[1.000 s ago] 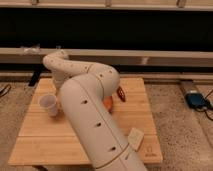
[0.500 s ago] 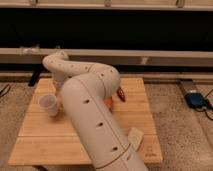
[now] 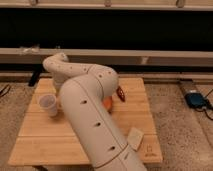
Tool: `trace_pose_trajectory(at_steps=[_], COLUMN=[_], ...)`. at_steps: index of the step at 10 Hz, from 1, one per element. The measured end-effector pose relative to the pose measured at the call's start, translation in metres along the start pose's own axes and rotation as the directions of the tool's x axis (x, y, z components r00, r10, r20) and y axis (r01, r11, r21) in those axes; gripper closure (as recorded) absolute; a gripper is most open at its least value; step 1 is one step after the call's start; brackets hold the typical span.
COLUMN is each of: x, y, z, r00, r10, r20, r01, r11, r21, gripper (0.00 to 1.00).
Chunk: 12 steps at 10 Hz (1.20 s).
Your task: Place the bottle in the ceramic bowl
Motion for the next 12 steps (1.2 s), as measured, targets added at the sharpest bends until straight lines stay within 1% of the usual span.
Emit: trace_pose_trajectory(at_steps=[2, 3, 4, 6, 7, 8, 9, 10, 11, 12], x=[0.0, 0.0, 0.0, 0.0, -0.001, -0.002, -0.001, -0.001, -0.002, -0.006], y=[0.001, 0.001, 0.001, -0.001, 0.001, 0.003, 0.004, 0.004, 0.009, 0.015], z=[0.006, 0.009, 0.011, 0.012, 0.011, 0.009, 0.007, -0.001, -0.01, -0.026], r00=[1.0, 1.0, 1.0, 1.0, 1.0, 1.0, 1.0, 0.999, 0.999, 0.998], r10=[0.003, 0.006, 0.005, 0.007, 0.012, 0.02, 0.027, 0.036, 0.042, 0.051], r20=[0.014, 0.021, 0.025, 0.028, 0.028, 0.024, 0.016, -0.001, -0.017, -0.044], r01=[-0.003, -0.005, -0.005, -0.006, -0.011, -0.02, -0.027, -0.036, -0.043, -0.053], r11=[1.0, 1.0, 1.0, 1.0, 1.0, 1.0, 0.999, 0.999, 0.999, 0.998], r21=[-0.01, -0.016, -0.018, -0.018, -0.019, -0.02, -0.021, -0.02, -0.028, -0.032], gripper=[0.21, 0.27, 0.34, 0.57, 0.65, 0.77, 0.86, 0.96, 0.99, 1.0])
